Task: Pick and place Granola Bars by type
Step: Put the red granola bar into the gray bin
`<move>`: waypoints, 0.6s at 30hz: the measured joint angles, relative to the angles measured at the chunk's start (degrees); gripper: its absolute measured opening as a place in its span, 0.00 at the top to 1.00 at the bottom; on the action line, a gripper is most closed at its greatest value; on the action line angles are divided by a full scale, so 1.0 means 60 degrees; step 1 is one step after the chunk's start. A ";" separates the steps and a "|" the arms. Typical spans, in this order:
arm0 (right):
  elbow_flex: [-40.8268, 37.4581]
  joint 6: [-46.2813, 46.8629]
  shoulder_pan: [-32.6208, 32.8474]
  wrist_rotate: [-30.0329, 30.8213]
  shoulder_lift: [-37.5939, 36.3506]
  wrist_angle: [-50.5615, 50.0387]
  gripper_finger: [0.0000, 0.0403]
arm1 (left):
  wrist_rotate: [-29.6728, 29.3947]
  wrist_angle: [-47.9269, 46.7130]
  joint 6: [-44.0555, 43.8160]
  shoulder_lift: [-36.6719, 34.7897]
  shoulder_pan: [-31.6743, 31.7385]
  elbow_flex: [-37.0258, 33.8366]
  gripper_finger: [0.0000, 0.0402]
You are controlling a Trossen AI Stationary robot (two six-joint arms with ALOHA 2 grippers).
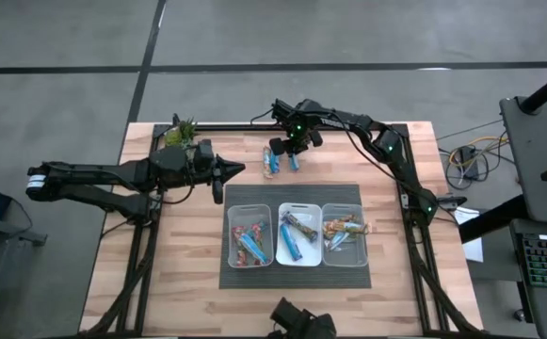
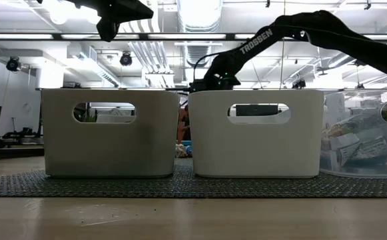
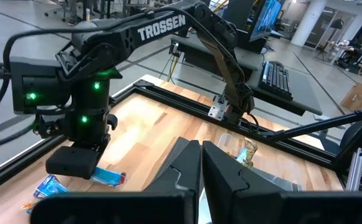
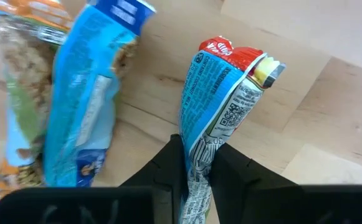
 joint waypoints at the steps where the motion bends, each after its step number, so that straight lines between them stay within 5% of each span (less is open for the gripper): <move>1: 0.0095 -0.0011 0.0000 0.0000 0.0000 -0.0066 0.86 | 0.0000 0.0000 0.0000 0.0000 0.0000 0.0000 1.00; 18: 0.2103 -0.1015 -0.0024 0.0069 -0.0018 -0.1433 0.86 | 0.0000 0.0003 -0.0001 -0.0002 0.0000 0.0000 1.00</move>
